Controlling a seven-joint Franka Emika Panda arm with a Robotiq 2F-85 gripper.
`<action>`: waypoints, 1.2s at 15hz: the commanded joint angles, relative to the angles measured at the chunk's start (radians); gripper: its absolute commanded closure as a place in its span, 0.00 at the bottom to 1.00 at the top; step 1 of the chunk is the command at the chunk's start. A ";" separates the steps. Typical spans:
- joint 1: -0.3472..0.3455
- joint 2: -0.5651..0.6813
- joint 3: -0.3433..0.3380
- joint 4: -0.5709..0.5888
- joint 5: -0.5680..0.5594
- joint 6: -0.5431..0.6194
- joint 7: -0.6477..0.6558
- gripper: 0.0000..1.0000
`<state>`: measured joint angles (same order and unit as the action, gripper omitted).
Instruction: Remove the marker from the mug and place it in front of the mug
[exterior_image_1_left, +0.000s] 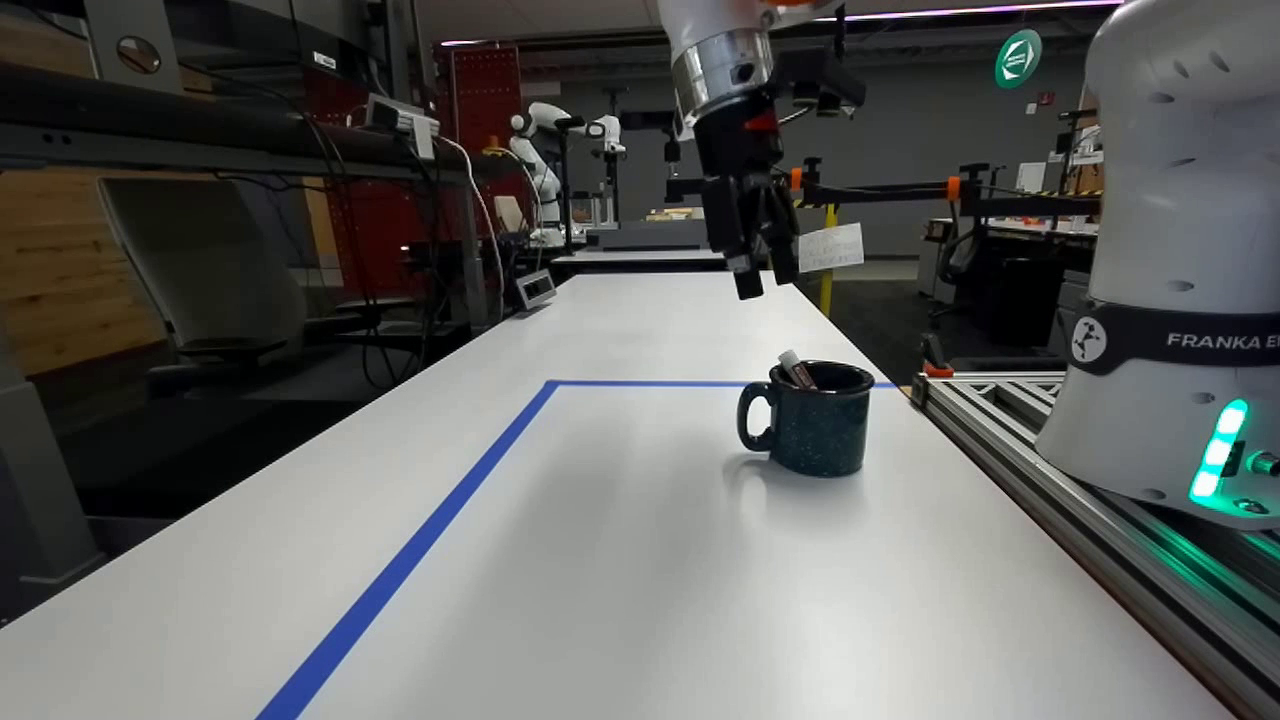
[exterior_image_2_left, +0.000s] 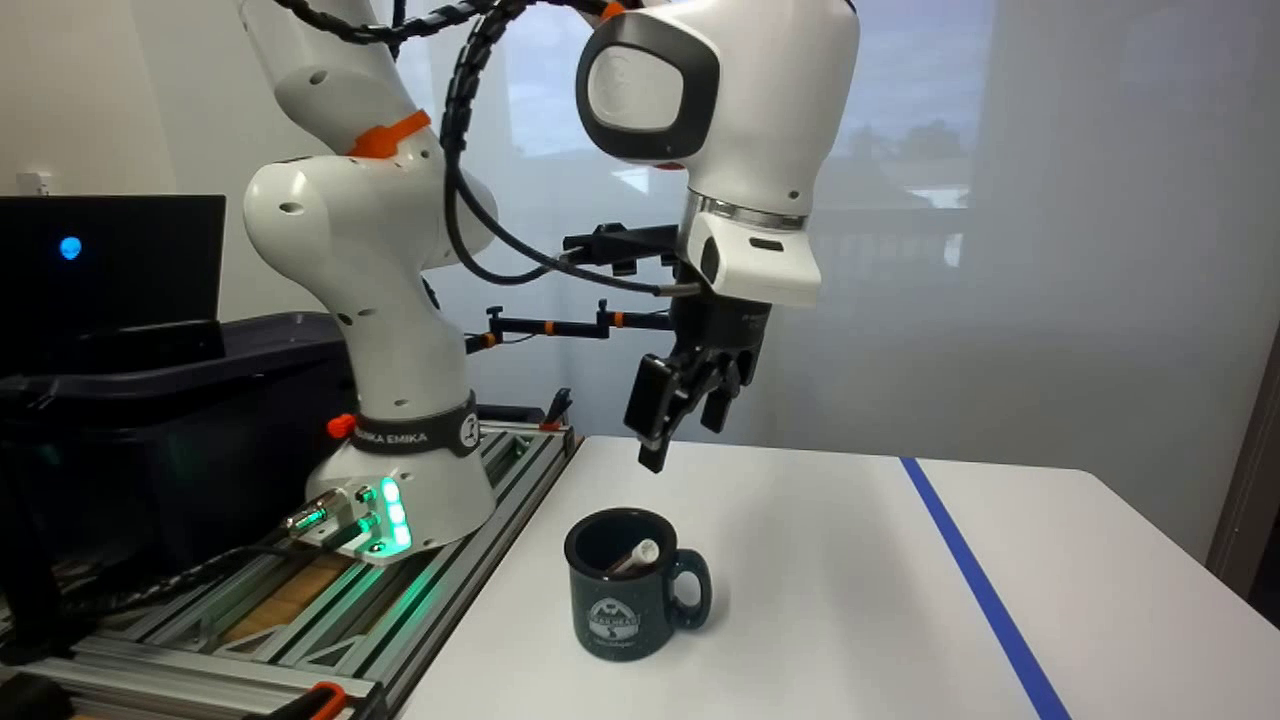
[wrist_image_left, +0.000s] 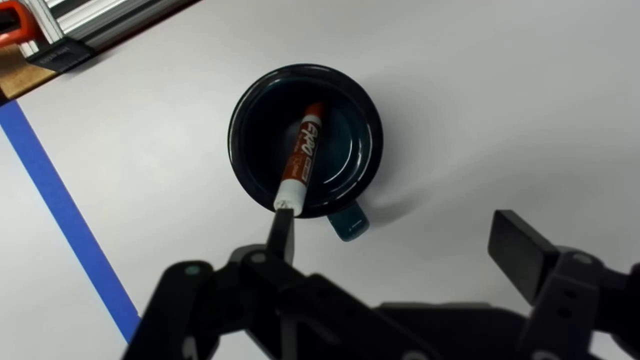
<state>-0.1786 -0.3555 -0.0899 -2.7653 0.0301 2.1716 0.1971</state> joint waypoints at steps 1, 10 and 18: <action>-0.025 0.048 -0.016 0.001 -0.019 0.013 0.017 0.00; -0.059 0.156 -0.047 0.005 -0.063 0.062 0.023 0.40; -0.065 0.234 -0.074 0.007 -0.087 0.130 0.025 0.43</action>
<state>-0.2404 -0.1457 -0.1547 -2.7600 -0.0236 2.2702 0.1973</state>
